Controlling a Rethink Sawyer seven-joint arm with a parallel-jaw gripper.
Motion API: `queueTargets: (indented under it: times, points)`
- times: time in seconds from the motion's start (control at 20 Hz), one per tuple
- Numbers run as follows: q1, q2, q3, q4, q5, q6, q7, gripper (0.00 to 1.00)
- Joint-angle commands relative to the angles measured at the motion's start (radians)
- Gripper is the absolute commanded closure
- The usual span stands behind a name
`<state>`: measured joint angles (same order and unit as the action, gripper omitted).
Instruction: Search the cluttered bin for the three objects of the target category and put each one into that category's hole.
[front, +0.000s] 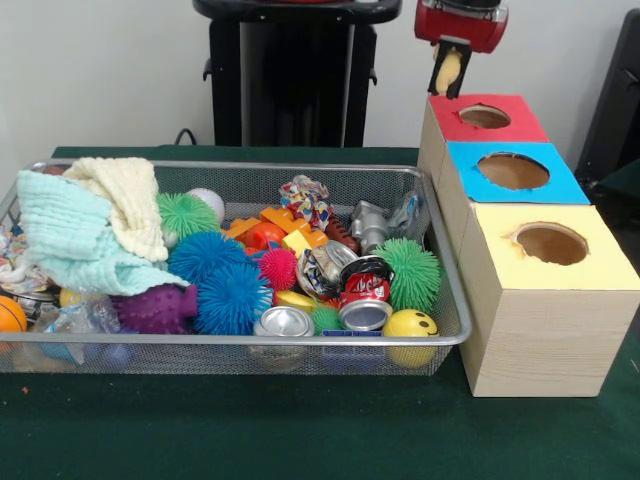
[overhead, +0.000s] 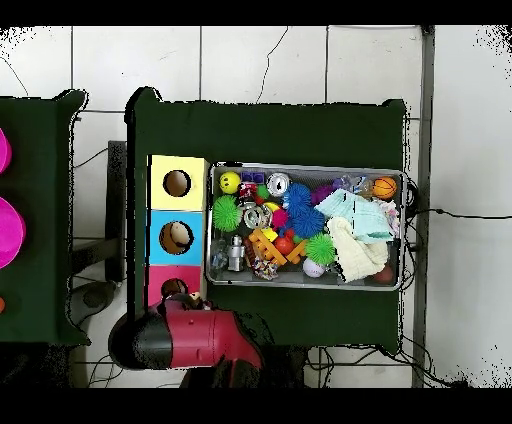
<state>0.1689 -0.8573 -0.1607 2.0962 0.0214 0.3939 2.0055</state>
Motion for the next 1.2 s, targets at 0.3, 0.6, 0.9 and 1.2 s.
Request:
queueTargets:
  times: [0.3, 0.6, 0.9, 1.2]
  points:
    - [0.102, 0.116, -0.039, -0.056, 0.141, -0.006, 0.304, 1.0]
    - [0.126, 0.138, -0.046, -0.052, 0.192, -0.037, 0.29, 1.0]
    - [0.177, 0.186, -0.065, -0.086, 0.244, -0.047, 0.303, 1.0]
    - [0.138, 0.219, -0.051, -0.11, 0.271, -0.053, 0.252, 1.0]
